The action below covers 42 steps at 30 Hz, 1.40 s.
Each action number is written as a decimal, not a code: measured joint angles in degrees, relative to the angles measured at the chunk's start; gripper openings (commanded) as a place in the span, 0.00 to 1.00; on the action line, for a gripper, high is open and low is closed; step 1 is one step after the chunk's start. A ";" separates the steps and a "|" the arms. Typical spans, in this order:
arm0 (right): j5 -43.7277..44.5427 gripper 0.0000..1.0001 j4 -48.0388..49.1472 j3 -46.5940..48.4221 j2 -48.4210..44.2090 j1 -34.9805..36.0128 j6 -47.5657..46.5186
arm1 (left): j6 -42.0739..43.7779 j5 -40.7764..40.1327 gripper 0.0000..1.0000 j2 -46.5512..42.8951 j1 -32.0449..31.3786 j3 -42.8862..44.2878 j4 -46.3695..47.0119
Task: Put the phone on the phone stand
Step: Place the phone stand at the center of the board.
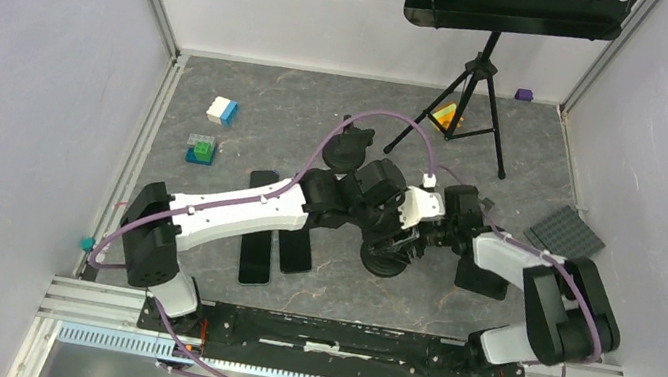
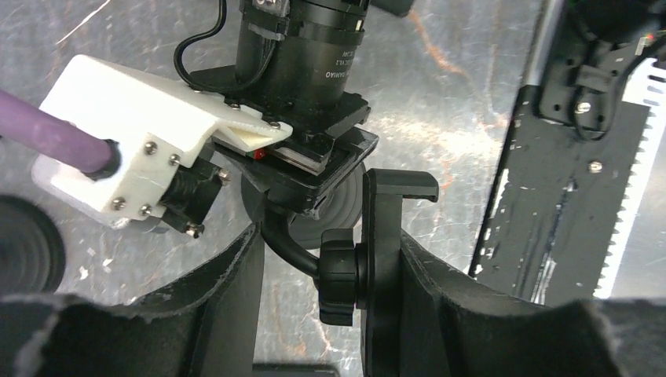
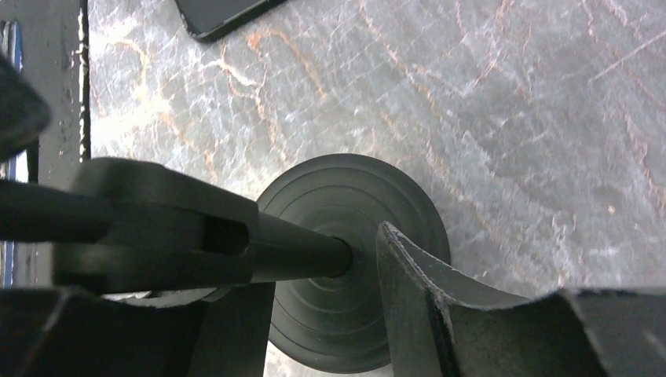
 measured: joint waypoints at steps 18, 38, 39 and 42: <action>4.22 0.82 -5.66 11.32 6.05 1.57 -4.17 | 1.88 -0.15 1.00 0.26 5.14 -0.35 -5.40; 18.78 0.89 -22.29 12.04 -10.21 0.20 -11.04 | 5.97 4.04 1.00 -9.27 7.17 1.92 -13.35; 19.80 0.89 -23.30 12.04 -12.22 -0.44 -11.41 | 6.16 4.57 1.00 -10.54 8.46 1.40 -13.92; 22.18 0.89 -25.42 12.04 -17.84 -2.27 -12.09 | 6.56 5.79 1.00 -15.37 15.02 -0.68 -15.23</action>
